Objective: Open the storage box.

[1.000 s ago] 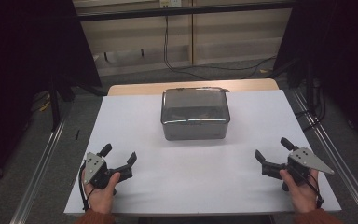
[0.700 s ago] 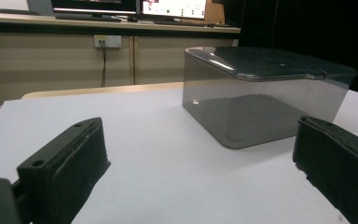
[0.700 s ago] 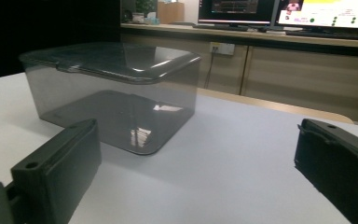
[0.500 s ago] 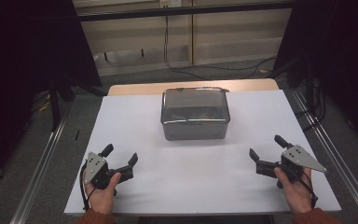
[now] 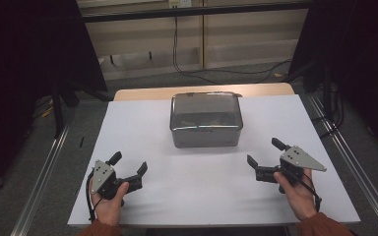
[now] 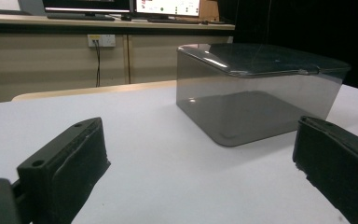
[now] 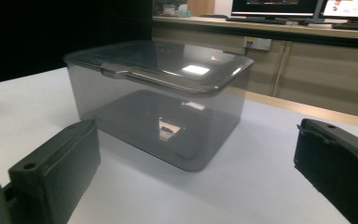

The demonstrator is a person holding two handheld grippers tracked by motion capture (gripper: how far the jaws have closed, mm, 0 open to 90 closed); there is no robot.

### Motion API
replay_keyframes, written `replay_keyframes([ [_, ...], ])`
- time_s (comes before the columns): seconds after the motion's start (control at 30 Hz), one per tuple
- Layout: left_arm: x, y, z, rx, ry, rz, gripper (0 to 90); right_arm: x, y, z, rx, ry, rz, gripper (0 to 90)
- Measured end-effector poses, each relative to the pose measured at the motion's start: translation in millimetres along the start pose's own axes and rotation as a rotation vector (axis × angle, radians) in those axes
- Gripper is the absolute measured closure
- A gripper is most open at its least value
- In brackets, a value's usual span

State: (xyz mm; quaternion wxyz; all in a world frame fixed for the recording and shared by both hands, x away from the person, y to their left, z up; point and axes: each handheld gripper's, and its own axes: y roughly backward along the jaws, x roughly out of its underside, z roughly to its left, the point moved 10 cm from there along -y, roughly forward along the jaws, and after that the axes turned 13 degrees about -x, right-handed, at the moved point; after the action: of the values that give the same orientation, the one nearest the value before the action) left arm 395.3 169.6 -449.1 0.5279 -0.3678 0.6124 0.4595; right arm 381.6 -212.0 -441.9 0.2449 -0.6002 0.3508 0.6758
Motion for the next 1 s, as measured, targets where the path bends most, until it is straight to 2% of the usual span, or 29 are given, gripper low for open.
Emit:
replay_keyframes([
  [0.07,0.5,-0.2,-0.2,0.000,-0.003,0.003,2.6,-3.1,-7.8,5.9,-0.026,0.022,-0.001,0.0],
  [0.2,0.6,-0.8,-0.3,-0.003,-0.006,0.004,2.6,-10.0,-17.4,11.6,-0.050,0.042,-0.015,0.0],
  [0.3,0.9,-2.0,-0.9,0.002,-0.010,0.010,2.6,-11.6,-22.3,13.6,-0.054,0.035,-0.016,0.0],
  [0.33,0.9,-2.6,-1.5,0.003,-0.010,0.009,2.6,-10.8,-27.8,17.6,-0.066,0.034,0.000,0.2],
  [0.6,2.4,-3.9,-1.8,0.004,-0.013,0.018,2.6,-17.2,-44.4,26.2,-0.072,0.069,-0.002,0.6],
  [0.63,2.5,-4.0,-1.6,0.003,-0.014,0.019,2.6,-20.2,-49.3,29.4,-0.071,0.120,0.014,2.0],
  [0.73,2.9,-4.0,-1.2,0.002,-0.002,0.027,2.6,-24.4,-54.0,35.9,-0.091,0.137,0.009,3.2],
  [0.8,2.9,-4.0,-0.8,0.001,-0.003,0.027,2.5,-27.8,-62.1,44.3,-0.102,0.191,0.023,4.6],
  [0.83,2.9,-4.0,-0.8,0.001,-0.003,0.027,2.6,-27.8,-62.1,44.3,-0.102,0.191,0.023,4.6],
  [0.93,3.2,-3.7,0.1,-0.001,-0.008,0.029,2.5,-28.0,-72.0,50.0,-0.105,0.235,0.036,5.2],
  [1.0,3.6,-3.9,0.9,-0.007,-0.011,0.033,2.5,-25.9,-78.7,52.3,-0.108,0.286,0.059,5.8],
])
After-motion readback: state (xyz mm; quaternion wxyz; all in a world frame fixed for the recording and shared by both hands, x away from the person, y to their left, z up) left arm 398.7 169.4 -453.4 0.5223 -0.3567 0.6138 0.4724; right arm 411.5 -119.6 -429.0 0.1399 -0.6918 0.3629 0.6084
